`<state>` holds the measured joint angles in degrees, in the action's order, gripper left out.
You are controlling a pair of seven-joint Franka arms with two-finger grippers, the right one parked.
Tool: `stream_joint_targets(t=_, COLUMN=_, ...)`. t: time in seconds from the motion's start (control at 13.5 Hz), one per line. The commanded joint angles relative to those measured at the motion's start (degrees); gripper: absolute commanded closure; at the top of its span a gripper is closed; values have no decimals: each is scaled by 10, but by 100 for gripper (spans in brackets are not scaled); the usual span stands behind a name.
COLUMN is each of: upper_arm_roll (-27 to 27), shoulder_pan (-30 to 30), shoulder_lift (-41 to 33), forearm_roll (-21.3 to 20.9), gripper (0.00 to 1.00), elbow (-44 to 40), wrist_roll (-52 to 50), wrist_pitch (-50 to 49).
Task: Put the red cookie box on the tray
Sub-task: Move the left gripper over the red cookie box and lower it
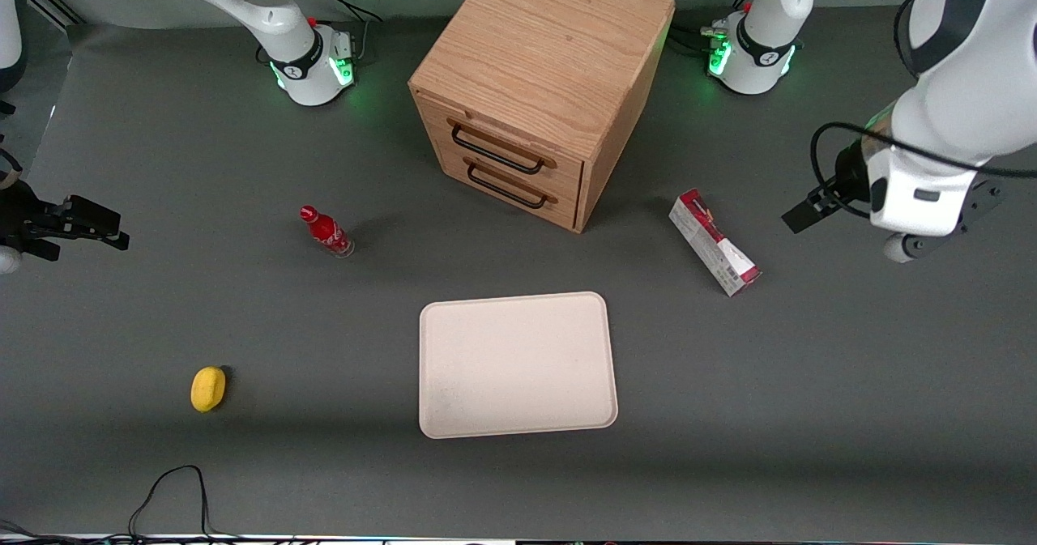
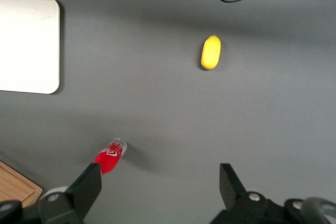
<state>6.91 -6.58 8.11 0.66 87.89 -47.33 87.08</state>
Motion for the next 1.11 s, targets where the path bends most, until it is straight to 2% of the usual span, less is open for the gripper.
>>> stream_joint_targets(t=0.0, upper_arm_roll=-1, shoulder_pan=0, shoulder_lift=-10, forearm_roll=-7, gripper=1, elbow=85, wrist_roll=-13, wrist_pitch=68)
stream_joint_targets(t=0.3, upper_arm_roll=-1, shoulder_pan=-6, shoulder_lift=-15, forearm_roll=-7, gripper=1, elbow=183, wrist_roll=-13, wrist_pitch=149)
stream_joint_targets(t=0.59, upper_arm_roll=0, shoulder_pan=-9, shoulder_lift=-28, forearm_roll=-8, gripper=2, elbow=307, wrist_roll=-13, wrist_pitch=290)
stream_joint_targets(t=1.04, upper_arm_roll=2, shoulder_pan=-23, shoulder_lift=-20, forearm_roll=-7, gripper=2, elbow=419, wrist_roll=-18, wrist_pitch=445)
